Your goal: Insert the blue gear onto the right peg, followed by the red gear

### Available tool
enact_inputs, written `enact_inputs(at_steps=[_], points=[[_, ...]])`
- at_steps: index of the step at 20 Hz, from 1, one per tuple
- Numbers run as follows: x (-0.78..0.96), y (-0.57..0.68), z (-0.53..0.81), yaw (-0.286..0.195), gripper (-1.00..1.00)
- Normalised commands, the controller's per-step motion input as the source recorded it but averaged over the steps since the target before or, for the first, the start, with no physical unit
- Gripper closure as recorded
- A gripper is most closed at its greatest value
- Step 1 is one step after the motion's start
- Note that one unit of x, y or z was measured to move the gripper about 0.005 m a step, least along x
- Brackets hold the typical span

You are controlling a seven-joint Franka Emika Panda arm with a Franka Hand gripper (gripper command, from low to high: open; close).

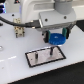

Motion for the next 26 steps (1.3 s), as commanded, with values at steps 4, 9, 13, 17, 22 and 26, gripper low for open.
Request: enact_inputs(at_steps=[4,9,13,17,22,26], points=[[0.37,-0.16,-0.01,0.0,1.0],[0.36,-0.04,-0.02,0.0,1.0],[0.39,-0.08,0.0,0.0,1.0],[0.18,-0.05,0.09,0.0,1.0],[0.07,-0.05,0.32,0.0,1.0],[0.3,-0.02,0.17,0.0,1.0]])
